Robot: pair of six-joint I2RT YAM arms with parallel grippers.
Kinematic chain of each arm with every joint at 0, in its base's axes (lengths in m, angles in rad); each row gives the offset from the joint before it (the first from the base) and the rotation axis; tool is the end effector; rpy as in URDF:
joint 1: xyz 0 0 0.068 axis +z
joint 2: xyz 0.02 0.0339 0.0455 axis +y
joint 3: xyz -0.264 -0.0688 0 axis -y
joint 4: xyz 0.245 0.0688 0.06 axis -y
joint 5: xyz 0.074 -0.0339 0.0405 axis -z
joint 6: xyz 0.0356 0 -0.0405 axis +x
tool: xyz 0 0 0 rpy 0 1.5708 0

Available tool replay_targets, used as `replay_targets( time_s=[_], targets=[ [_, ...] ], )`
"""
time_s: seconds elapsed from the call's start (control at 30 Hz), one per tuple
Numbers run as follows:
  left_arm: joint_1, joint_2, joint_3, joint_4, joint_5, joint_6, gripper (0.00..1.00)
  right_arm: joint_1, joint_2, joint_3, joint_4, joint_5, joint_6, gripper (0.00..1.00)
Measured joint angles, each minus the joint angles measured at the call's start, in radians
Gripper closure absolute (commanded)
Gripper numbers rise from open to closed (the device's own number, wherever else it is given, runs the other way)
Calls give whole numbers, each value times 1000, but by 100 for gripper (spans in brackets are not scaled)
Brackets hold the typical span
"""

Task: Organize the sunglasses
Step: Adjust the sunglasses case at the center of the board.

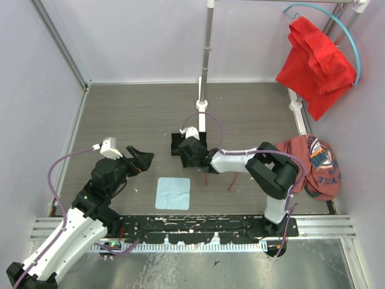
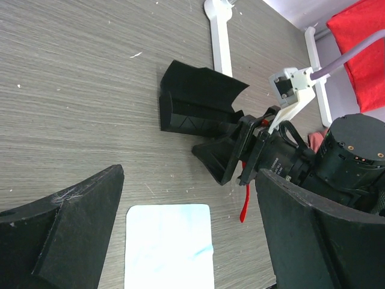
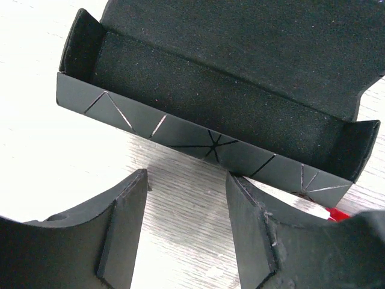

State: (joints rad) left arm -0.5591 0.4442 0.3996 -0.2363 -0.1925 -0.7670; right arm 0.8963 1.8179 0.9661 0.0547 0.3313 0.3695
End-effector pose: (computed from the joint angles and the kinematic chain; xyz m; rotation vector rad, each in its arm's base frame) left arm 0.1170 -0.0652 0.2458 -0.3358 1.8833 -0.7383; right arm 0.2378 0.2789 0.1476 -0.4517 2.2823 0.2464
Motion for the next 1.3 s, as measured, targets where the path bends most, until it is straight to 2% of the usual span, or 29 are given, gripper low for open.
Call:
replay_targets(
  time_s=[0.97, 1.1, 1.3],
  targets=[
    [0, -25, 0, -15, -1, 8, 2, -3, 55, 74, 20, -69, -3, 40],
    [0, -25, 0, -17, 0, 8, 2, 6, -8, 37, -2, -72, -5, 40],
    [0, -23, 1, -23, 14, 16, 2, 21, -249, -51, -25, -66, -4, 41]
  ],
)
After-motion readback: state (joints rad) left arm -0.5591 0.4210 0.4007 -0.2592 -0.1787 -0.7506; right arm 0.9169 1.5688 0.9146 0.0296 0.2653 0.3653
